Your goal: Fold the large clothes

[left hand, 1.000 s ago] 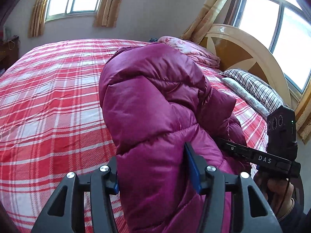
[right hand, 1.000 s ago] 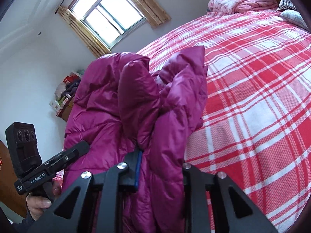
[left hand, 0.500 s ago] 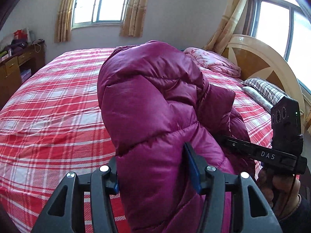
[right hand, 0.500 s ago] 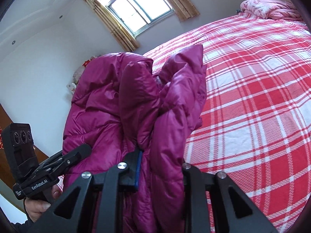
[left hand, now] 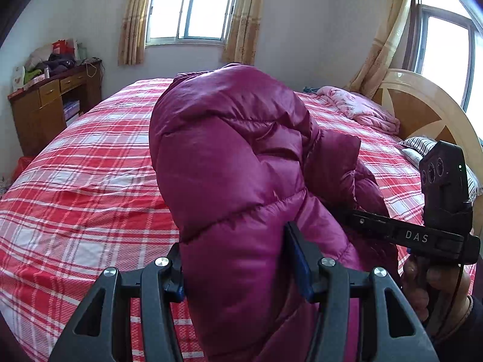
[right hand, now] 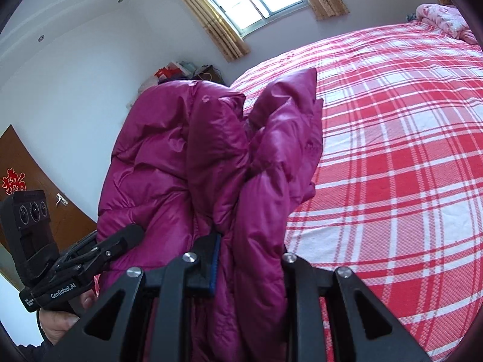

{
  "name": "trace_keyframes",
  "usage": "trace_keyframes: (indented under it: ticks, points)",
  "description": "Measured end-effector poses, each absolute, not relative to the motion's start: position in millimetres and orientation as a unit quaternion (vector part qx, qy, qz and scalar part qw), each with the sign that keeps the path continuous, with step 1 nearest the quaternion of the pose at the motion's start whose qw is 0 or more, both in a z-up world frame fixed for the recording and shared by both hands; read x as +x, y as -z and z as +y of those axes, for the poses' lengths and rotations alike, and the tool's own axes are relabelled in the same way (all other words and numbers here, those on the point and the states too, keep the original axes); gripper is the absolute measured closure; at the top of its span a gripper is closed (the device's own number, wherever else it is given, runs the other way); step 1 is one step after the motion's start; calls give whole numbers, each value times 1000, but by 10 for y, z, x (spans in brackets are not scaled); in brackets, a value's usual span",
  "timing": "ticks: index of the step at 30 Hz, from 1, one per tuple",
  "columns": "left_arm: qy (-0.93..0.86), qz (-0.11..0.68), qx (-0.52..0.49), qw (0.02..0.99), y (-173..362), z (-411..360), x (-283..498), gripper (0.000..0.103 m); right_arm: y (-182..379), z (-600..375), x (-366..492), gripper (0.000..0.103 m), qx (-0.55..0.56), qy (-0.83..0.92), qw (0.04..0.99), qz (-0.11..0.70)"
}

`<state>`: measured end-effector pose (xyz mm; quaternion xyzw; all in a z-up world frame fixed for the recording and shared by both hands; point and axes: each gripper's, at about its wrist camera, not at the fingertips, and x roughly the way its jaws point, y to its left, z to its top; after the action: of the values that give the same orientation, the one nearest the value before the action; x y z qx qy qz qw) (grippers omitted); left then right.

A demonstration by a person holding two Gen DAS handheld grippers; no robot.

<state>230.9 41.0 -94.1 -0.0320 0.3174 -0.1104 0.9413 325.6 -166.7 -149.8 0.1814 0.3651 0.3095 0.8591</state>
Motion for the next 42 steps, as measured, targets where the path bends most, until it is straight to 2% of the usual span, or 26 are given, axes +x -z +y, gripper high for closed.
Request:
trace_keyframes:
  ticks: [18, 33, 36, 42]
  points:
    - [42, 319, -53, 945, 1044, 1084, 2095, 48, 1600, -685, 3636, 79, 129, -373, 829, 397]
    - [21, 344, -70, 936, 1344, 1434, 2139, 48, 1768, -357, 3907, 79, 109, -375, 817, 425]
    - [16, 348, -82, 934, 1413, 1486, 2162, 43, 1792, -325, 3949, 79, 110, -371, 816, 429]
    - [-2, 351, -93, 932, 1549, 1540, 2181, 26, 1905, -316, 4033, 75, 109, -360, 816, 440]
